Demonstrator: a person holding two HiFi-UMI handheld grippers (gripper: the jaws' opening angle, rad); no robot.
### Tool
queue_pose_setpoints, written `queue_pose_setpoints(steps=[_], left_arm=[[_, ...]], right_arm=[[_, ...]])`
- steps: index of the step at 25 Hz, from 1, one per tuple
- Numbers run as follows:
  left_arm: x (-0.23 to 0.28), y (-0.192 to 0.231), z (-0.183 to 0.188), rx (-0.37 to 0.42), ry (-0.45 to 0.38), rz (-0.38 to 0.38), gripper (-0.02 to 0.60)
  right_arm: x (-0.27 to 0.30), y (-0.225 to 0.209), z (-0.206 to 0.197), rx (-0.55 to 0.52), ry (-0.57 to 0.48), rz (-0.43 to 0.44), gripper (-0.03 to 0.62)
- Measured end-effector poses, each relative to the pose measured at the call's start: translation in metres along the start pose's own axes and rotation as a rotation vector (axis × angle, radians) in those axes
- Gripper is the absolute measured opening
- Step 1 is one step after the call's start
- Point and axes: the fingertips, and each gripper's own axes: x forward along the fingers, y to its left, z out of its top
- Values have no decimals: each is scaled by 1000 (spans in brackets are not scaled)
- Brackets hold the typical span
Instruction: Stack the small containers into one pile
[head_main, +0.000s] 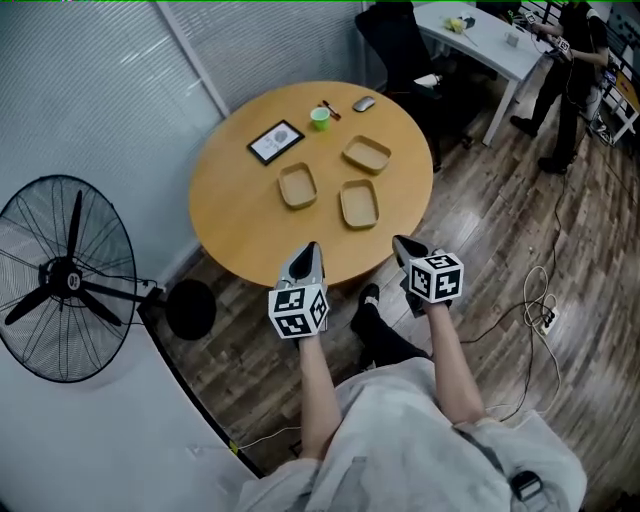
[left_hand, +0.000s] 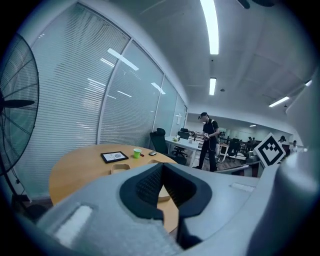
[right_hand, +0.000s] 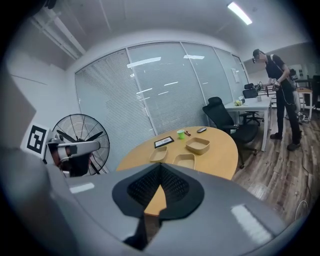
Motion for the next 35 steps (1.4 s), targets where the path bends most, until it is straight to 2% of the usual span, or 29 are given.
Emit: queue_pose_setpoints(steps=[5, 10, 14, 18, 21, 26, 31, 33, 35], left_arm=[[29, 22, 4, 38, 16, 16, 5], [69, 62, 13, -2, 19, 41, 5], [109, 94, 20, -12, 53, 73, 6], [153, 108, 18, -16, 99, 71, 6], [189, 106, -1, -15, 160, 52, 6], [235, 92, -56, -51, 293, 20, 6], [262, 73, -99, -94, 399, -3, 9], [269, 66, -110, -109, 429, -16, 42], [277, 61, -120, -116, 453, -28, 43]], right_arm=[[40, -10, 15, 21, 17, 37, 0], [88, -28, 34, 47, 22, 27, 0], [128, -47, 53, 40, 44, 7, 0], [163, -76, 58, 33, 81, -40, 0], [183, -102, 47, 48, 124, -81, 0], [206, -127, 13, 72, 224, -110, 2], [210, -142, -14, 105, 280, -130, 2], [212, -144, -21, 121, 291, -125, 8], [215, -143, -26, 137, 305, -108, 25]])
